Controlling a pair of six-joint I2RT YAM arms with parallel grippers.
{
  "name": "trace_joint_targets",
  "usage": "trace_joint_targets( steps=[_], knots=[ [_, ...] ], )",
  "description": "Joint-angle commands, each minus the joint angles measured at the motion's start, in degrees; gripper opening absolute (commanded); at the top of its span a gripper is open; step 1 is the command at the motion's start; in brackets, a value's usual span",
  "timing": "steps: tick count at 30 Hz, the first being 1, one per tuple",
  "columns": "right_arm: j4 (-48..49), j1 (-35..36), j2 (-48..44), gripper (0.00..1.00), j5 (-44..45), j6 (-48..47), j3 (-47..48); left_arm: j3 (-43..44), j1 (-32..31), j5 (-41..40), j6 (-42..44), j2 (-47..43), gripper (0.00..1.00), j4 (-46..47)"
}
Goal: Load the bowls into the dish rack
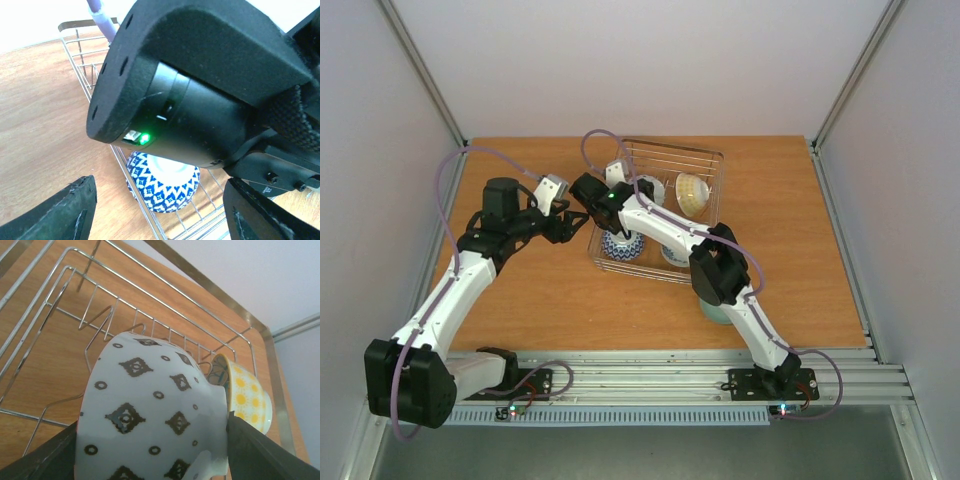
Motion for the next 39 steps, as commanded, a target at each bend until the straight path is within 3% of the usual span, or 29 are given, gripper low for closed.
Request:
trace_joint_targets(
  steps=[1, 12, 23, 39],
  knots=[
    [2.31, -0.40, -4.52, 0.01, 7.99, -0.27, -1.16, -0.53, 0.11, 0.81, -0.11, -0.54, 0.70, 3.44],
    [13.89, -0.74, -5.33, 0.01, 8.80, -9.73, -3.15, -0.53, 0.11, 0.77, 0.16, -0.58, 0.71, 3.36],
    [13.34, -3.93, 0.37, 0.02, 6.11, -11.42, 2.12, -0.53, 0.18, 0.89, 0.18, -0.55, 0.70, 3.18],
    [10.83, -3.29, 4.12, 0.03, 3.12, -9.16, 4.26, -0.45, 0.20, 0.72, 0.33, -0.19, 0.70, 3.16]
  ],
)
